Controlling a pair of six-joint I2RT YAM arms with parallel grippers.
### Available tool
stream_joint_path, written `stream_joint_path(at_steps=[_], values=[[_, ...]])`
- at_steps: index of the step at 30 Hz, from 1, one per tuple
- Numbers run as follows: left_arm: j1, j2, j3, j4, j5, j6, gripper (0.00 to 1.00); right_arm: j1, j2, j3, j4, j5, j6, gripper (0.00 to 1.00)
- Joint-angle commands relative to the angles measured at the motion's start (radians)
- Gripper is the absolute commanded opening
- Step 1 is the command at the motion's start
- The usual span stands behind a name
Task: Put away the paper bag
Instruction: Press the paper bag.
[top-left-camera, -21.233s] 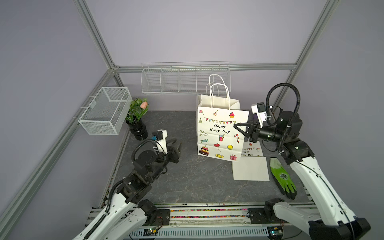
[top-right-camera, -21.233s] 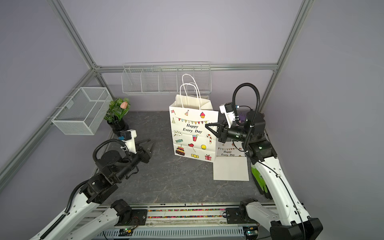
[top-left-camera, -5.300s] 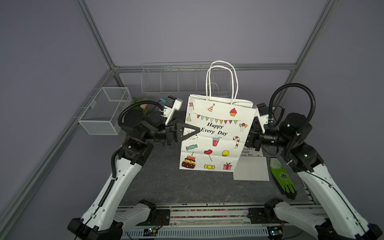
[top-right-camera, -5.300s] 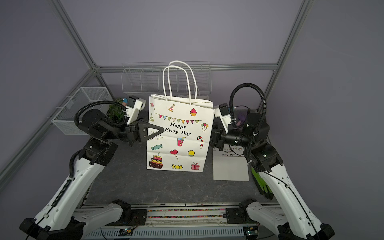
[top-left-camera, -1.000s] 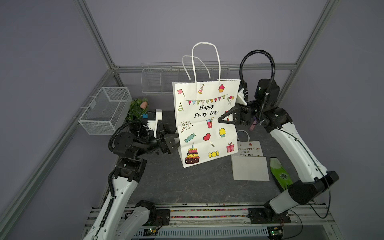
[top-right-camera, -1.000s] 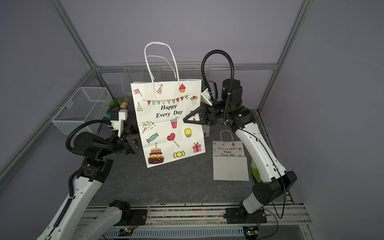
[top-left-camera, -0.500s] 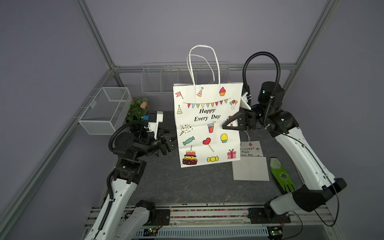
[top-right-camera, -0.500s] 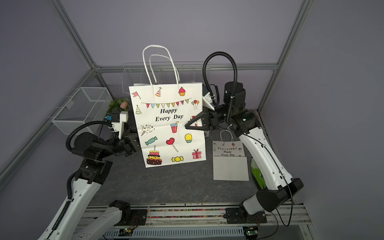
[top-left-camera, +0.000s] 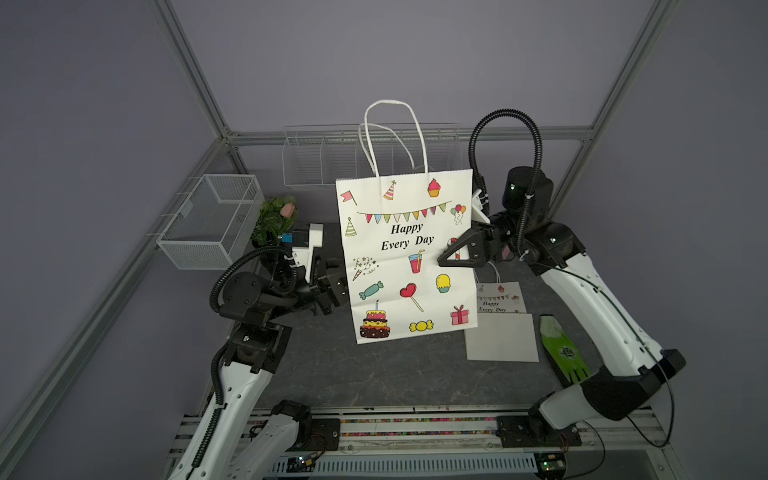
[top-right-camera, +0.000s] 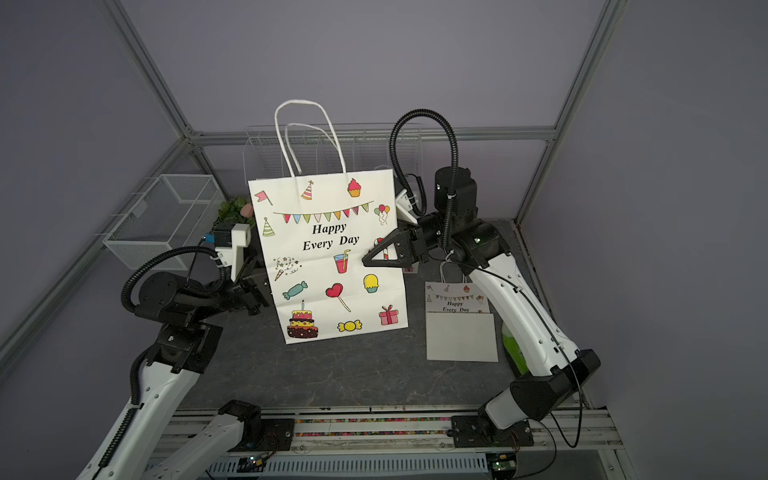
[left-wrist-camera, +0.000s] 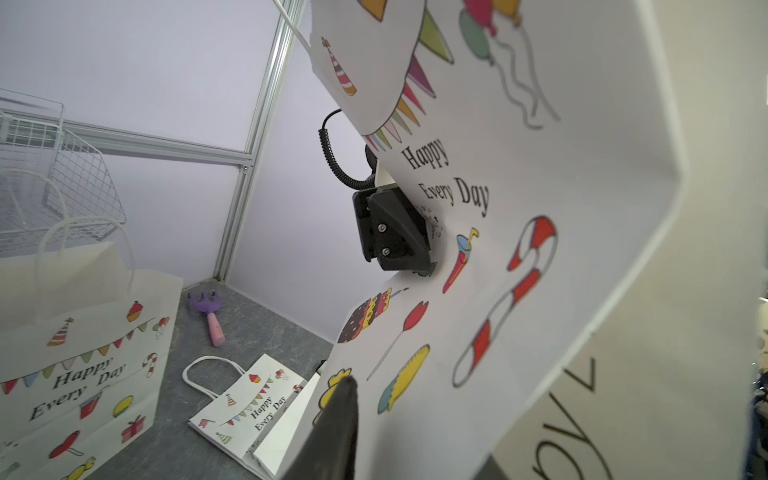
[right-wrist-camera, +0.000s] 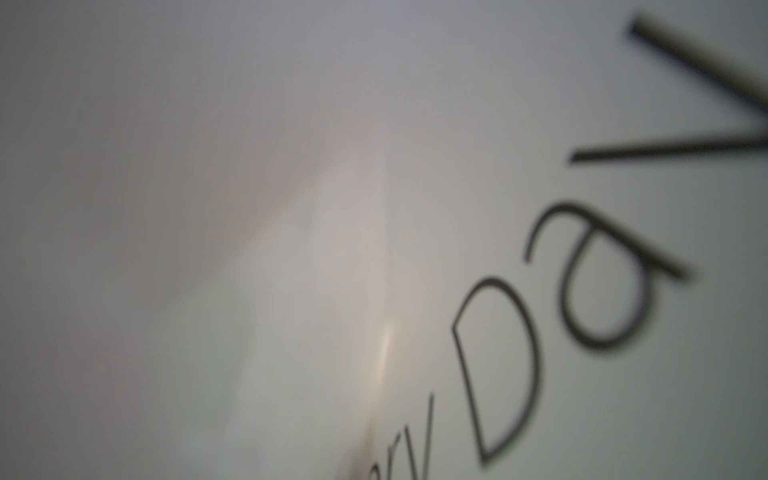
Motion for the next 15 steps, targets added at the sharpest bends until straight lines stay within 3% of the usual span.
stream_joint_path(at_steps=[1,4,9,15], values=[[-0.009,-0.002,0.03,0.0,-0.017,-0.01,0.13,0.014,0.002,0.002,-0.003,0.022,0.019,0.51],[-0.008,0.009,0.037,-0.03,-0.034,0.001,0.0,0.014,-0.011,-0.007,-0.008,0.044,0.025,0.58],[-0.009,0.016,0.045,-0.065,-0.053,0.018,0.0,0.0,-0.049,-0.025,-0.023,0.094,0.023,0.79],[-0.009,0.018,0.052,-0.14,-0.065,0.064,0.0,-0.048,-0.1,-0.023,-0.069,0.198,0.014,0.95]])
